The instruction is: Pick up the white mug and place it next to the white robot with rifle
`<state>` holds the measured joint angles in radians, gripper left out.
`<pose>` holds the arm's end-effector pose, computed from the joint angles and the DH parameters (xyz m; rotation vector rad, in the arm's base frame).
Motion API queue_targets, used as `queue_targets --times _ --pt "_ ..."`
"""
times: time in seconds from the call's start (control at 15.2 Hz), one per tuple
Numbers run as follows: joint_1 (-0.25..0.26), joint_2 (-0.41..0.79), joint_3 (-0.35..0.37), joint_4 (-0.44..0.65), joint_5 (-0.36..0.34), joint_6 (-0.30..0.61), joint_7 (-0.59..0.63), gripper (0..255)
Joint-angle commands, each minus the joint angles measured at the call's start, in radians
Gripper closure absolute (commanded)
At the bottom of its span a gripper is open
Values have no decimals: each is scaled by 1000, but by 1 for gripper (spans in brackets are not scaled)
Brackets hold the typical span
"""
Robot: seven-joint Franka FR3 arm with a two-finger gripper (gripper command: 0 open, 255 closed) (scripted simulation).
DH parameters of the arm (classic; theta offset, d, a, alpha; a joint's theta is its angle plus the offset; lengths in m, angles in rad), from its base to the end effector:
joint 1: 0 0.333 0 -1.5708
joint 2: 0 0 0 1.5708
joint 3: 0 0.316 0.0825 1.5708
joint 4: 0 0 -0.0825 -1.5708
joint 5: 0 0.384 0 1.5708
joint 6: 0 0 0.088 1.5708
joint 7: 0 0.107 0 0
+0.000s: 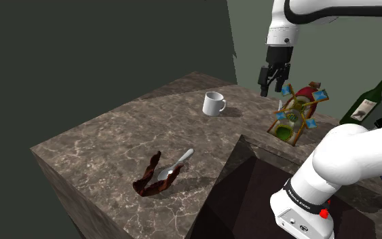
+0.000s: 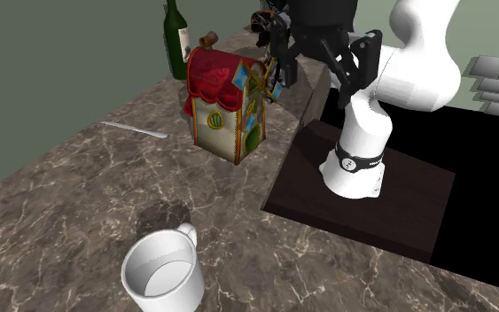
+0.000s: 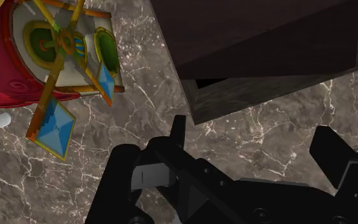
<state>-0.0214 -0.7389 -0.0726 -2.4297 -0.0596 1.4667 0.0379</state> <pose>0.2995 -0.0393 0.5334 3.1104 -0.1665 -0.3525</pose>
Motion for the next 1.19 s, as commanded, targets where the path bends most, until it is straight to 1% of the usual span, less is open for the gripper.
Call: queue_targets --times 0.0,0.26,0.53,0.86,1.12 --pt "0 0 0 0 0 0 0 0" --pt "3 121 3 7 11 140 28 0" --pt "6 253 4 38 21 269 53 0" --pt "8 428 5 107 34 408 79 0" --pt "9 570 5 186 43 499 98 0"
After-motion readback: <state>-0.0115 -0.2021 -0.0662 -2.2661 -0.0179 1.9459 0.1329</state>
